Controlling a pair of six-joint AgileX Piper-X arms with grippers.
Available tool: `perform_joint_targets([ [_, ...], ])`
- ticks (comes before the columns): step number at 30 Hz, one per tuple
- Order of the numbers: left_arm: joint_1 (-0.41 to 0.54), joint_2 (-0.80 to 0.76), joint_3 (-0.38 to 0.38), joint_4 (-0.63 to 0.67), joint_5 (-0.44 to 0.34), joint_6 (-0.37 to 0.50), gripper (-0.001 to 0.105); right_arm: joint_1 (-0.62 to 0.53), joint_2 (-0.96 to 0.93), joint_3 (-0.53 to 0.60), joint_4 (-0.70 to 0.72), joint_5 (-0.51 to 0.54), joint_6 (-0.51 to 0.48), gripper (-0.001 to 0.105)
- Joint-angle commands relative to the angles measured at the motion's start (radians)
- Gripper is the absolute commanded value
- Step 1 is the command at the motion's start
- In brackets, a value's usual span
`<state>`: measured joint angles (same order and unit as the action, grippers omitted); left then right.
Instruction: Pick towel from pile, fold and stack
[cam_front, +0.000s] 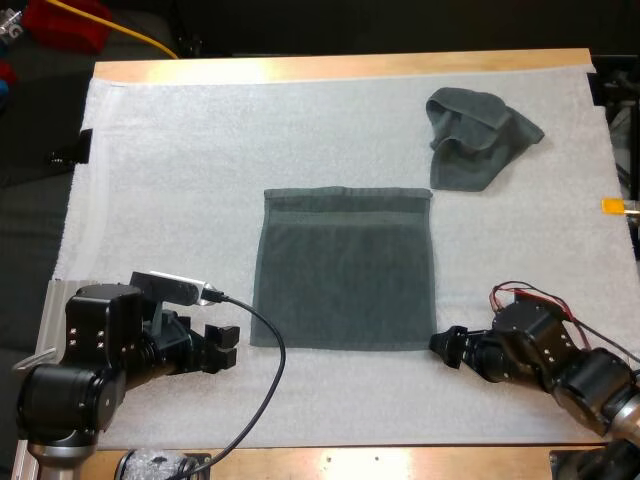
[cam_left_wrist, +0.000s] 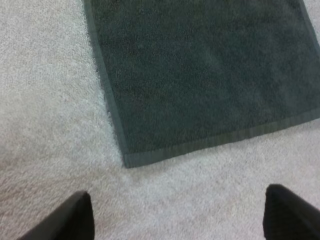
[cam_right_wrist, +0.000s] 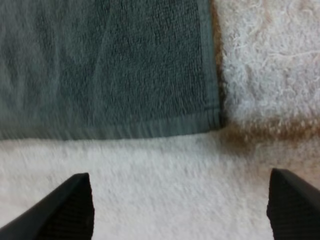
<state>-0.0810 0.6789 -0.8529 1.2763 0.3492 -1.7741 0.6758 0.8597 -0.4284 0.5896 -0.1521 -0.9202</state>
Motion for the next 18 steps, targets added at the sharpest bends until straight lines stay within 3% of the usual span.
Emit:
perform_joint_targets([
  [1, 0.003, -0.003, 0.001, -0.002, 0.011, -0.001, 0.067, 0.002, -0.004, 0.014, -0.043, -0.009, 0.021, 0.07],
  [6, 0.003, -0.003, 0.001, -0.002, 0.03, -0.001, 0.067, 0.002, 0.082, 0.074, -0.168, -0.04, 0.089, 0.07],
  [18, 0.003, -0.003, 0.001, 0.006, 0.03, -0.001, 0.067, 0.002, 0.353, 0.074, -0.425, -0.106, 0.202, 0.07],
])
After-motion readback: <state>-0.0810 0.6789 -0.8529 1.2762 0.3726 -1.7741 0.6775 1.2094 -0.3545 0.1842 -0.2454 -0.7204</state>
